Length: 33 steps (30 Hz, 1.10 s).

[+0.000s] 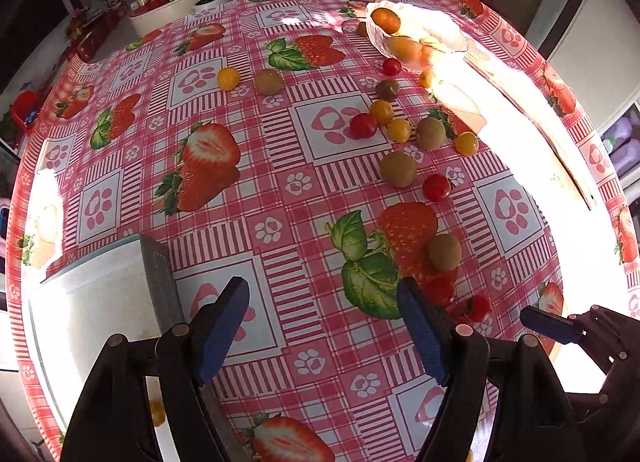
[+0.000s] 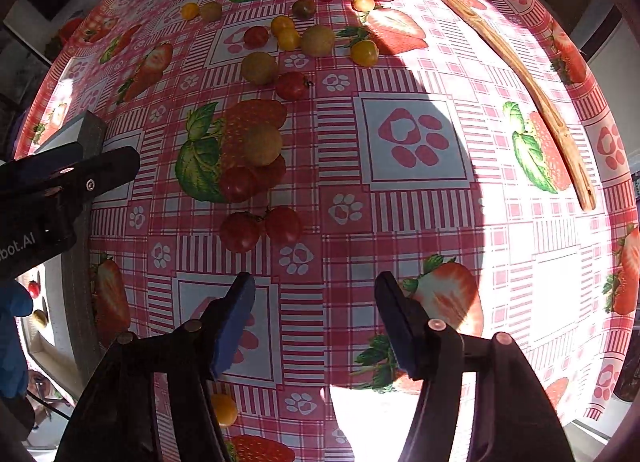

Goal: Organize fruits
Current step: 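Grasp an olive tomato with the left gripper while the right grasps a red tomato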

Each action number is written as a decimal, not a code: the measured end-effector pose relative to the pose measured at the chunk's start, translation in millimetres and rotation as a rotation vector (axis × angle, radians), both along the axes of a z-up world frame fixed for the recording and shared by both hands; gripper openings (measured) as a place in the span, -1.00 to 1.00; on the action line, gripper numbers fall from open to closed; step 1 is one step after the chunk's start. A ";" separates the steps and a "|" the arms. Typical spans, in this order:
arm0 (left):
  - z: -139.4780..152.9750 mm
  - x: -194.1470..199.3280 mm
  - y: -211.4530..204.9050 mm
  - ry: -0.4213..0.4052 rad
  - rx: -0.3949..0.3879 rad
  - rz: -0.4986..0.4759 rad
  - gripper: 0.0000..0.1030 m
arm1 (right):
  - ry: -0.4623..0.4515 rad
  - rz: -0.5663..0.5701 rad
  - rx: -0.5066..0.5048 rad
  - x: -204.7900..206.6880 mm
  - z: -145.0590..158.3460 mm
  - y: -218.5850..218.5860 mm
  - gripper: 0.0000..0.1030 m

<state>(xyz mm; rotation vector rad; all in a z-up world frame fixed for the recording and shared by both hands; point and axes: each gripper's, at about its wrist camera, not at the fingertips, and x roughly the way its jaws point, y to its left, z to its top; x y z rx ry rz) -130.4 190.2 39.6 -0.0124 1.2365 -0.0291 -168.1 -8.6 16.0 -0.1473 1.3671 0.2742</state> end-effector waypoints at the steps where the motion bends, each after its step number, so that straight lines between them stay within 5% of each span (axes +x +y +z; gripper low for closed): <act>1: -4.4 4.4 -3.3 -0.001 -0.003 -0.015 0.50 | 0.001 0.002 0.009 1.0 -1.2 0.0 0.09; 24: -31.8 75.6 -34.0 -0.039 0.005 -0.036 0.47 | -0.069 0.055 0.071 18.8 -2.7 8.2 -0.25; 28: -28.7 77.9 -36.8 -0.050 0.004 -0.036 0.06 | -0.069 0.058 0.072 24.3 -3.6 10.3 -0.57; 31: -26.9 79.0 -40.8 -0.058 0.003 -0.047 -0.33 | -0.061 0.050 0.087 27.7 -4.4 8.9 -0.61; 33: -26.0 78.1 -43.2 -0.062 0.001 -0.050 -0.42 | -0.053 0.041 0.098 29.5 -4.4 5.7 -0.61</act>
